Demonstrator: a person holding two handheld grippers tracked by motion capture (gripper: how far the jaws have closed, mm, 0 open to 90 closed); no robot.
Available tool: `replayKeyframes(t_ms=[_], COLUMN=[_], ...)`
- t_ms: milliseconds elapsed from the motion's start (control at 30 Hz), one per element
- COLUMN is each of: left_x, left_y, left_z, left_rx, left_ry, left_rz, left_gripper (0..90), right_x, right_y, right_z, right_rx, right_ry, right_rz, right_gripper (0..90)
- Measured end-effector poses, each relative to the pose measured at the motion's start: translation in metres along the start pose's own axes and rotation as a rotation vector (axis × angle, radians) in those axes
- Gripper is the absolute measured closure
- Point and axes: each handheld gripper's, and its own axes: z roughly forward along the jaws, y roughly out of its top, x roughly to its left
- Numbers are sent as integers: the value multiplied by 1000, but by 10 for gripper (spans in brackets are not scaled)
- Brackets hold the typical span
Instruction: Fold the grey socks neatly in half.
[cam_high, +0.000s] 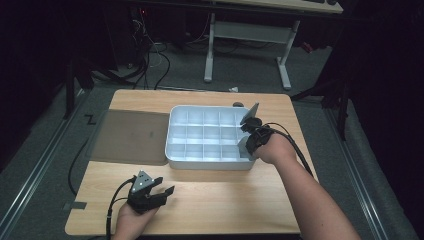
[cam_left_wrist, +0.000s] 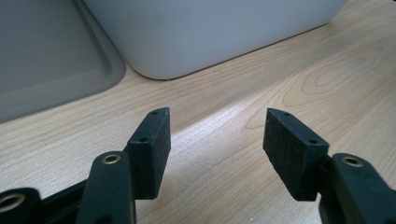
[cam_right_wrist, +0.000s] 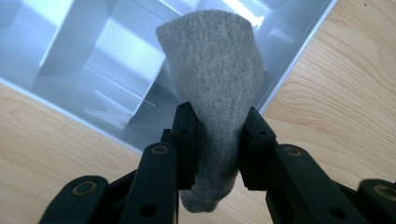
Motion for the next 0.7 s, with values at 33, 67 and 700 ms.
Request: replayKeyframes(t_ms=[33, 67, 700], left_x=[0, 0, 0], left_y=[0, 0, -1], left_z=[0, 0, 1], left_rx=[0, 1, 5], left_ry=[0, 0, -2], left_rz=[0, 1, 2], left_gripper=[424, 425, 425], right_x=[1, 1, 7], right_y=[1, 2, 10], right_z=[1, 2, 27], right_rx=[7, 6, 57], right_ry=[-1, -3, -25], right_rz=[14, -4, 9], right_gripper=[719, 719, 722])
